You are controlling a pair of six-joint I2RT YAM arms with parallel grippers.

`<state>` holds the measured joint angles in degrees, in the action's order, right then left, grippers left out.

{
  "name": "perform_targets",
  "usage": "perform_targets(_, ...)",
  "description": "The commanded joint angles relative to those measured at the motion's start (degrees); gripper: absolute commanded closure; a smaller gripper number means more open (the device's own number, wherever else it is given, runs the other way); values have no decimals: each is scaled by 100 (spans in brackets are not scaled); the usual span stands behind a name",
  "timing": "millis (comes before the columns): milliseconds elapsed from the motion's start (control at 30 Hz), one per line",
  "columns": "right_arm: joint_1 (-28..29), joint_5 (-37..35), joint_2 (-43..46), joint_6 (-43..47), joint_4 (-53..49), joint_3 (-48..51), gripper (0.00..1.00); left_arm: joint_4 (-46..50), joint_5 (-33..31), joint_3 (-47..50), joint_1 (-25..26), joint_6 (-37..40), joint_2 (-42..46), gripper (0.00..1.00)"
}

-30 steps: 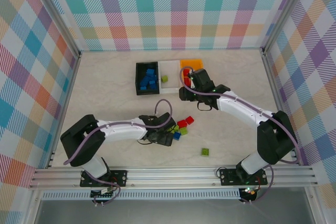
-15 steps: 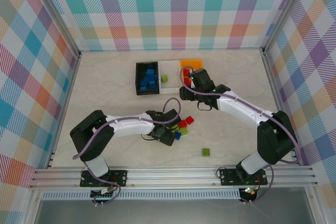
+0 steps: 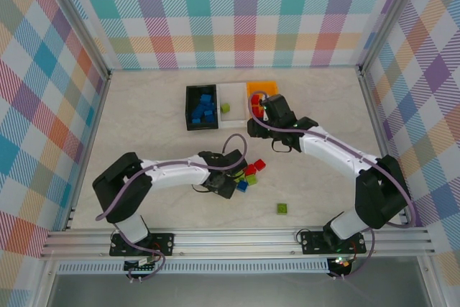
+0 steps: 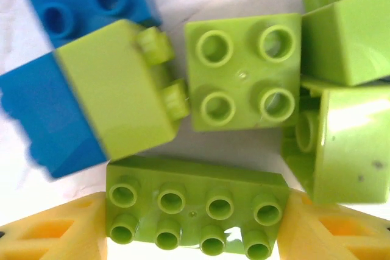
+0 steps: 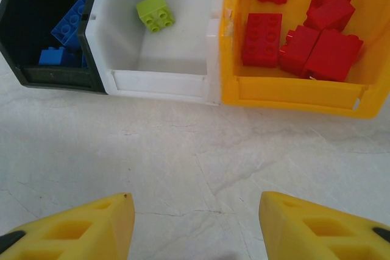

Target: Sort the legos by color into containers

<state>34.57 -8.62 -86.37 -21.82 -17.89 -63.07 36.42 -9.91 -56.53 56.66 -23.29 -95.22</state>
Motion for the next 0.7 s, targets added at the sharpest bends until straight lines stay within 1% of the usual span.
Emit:
perform_targets(0,-39,-91,186,-58,150,135,43,312,-223,9,94,-331,814,37)
perform_targets(67,-55,-96,214,-76,154,162,43,372,-337,-10,90,-432,1195,37)
perform_targets(167,-73,-141,275,-104,162,222,43,468,-619,-153,-31,-462,1488,37)
perform_targets(267,-105,-234,417,-186,150,335,43,350,-804,-358,-346,-405,1498,37)
perform_targets(333,-112,-288,533,-221,156,428,43,67,-858,-543,-636,-336,1395,37)
perform_targets(400,-126,-328,630,-234,147,503,43,-223,-993,-828,-870,-259,1207,38)
perform_targets(500,-143,-368,762,-256,104,587,43,-654,-1056,-1413,-1243,-156,688,38)
perform_targets(567,-150,-403,859,-272,66,661,43,-787,-1023,-1950,-1484,-93,135,38)
perform_targets(667,-152,-395,961,-274,-9,725,42,-625,-1109,-2979,-1711,62,-769,39)
